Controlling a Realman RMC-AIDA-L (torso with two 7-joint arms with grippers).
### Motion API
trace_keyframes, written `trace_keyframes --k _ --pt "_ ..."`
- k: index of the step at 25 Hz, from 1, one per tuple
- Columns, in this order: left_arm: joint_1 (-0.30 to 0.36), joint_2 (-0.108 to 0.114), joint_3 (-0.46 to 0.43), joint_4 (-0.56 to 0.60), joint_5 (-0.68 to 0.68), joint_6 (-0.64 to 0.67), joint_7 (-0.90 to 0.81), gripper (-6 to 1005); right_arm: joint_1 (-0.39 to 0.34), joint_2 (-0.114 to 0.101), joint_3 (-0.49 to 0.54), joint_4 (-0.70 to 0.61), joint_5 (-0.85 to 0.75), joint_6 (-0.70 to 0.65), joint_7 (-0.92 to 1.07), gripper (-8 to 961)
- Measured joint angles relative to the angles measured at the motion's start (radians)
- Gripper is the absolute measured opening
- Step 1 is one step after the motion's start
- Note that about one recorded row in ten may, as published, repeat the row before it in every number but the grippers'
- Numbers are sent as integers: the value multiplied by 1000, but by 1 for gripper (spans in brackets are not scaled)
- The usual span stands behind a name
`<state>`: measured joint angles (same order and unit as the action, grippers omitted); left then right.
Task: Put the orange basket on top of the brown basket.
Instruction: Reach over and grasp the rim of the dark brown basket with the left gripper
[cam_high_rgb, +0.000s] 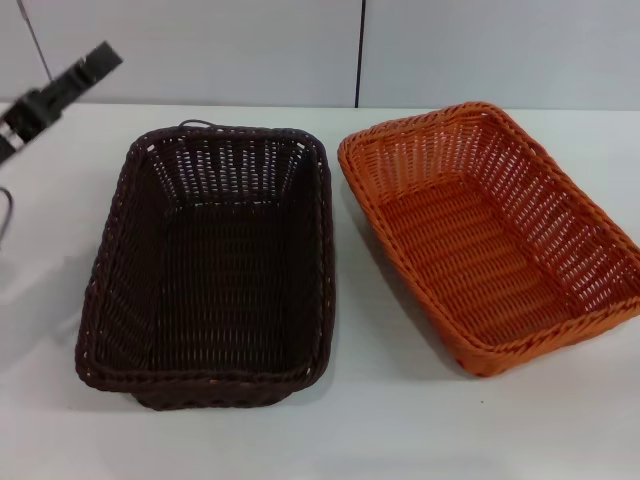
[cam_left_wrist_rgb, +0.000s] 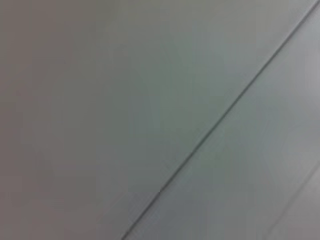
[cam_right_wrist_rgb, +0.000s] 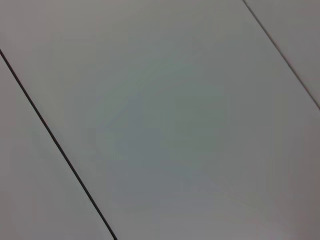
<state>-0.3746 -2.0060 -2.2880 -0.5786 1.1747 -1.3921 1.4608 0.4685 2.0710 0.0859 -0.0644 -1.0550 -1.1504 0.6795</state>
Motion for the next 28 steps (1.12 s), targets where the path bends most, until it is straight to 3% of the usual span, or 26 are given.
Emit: trace_keyframes --k 1,2,4,5,7,8,9,10,11,12,14,15,16,18,22,28 --pt "-3 28 7 -86 80 18 -114 798 1 0 0 0 0 7 0 760" --pt "-3 28 7 -86 80 18 -114 798 1 0 0 0 0 7 0 760" --pt "-9 59 8 -181 179 28 -243 797 1 0 0 0 0 18 0 760" --pt "-15 85 7 -265 280 31 -346 797 1 0 0 0 0 18 0 759" --pt "-20 109 4 -395 446 32 -494 797 -3 -1 3 -4 0 38 -1 759" --pt "-20 109 4 -395 446 32 -494 797 -4 -1 5 -5 1 41 -2 759" --pt "-20 117 2 -508 584 30 -607 796 -5 -1 6 -7 1 43 -4 759" --pt "-20 117 2 -508 584 30 -607 796 -5 -2 7 -8 1 44 -5 759" --pt "-23 115 3 -614 741 24 -717 796 -5 -3 7 -10 1 45 -5 759" --pt "-23 115 3 -614 741 24 -717 796 -5 -3 7 -10 1 45 -5 759" --pt "-33 89 7 -736 937 3 -839 796 -3 -3 8 -17 1 48 -6 759" --pt "-33 89 7 -736 937 3 -839 795 -1 -4 8 -21 2 51 -6 759" --pt "-46 51 9 -798 1046 -29 -884 795 5 -5 8 -26 2 67 -6 759" --pt "-51 42 11 -811 1073 -38 -892 795 12 -6 8 -31 2 84 -7 759" --pt "-96 -41 21 -847 1246 -78 -921 794 29 -10 9 -43 2 108 -8 759" --pt "-112 -53 68 -790 1264 -49 -945 793 49 -17 8 -55 3 121 -8 759"
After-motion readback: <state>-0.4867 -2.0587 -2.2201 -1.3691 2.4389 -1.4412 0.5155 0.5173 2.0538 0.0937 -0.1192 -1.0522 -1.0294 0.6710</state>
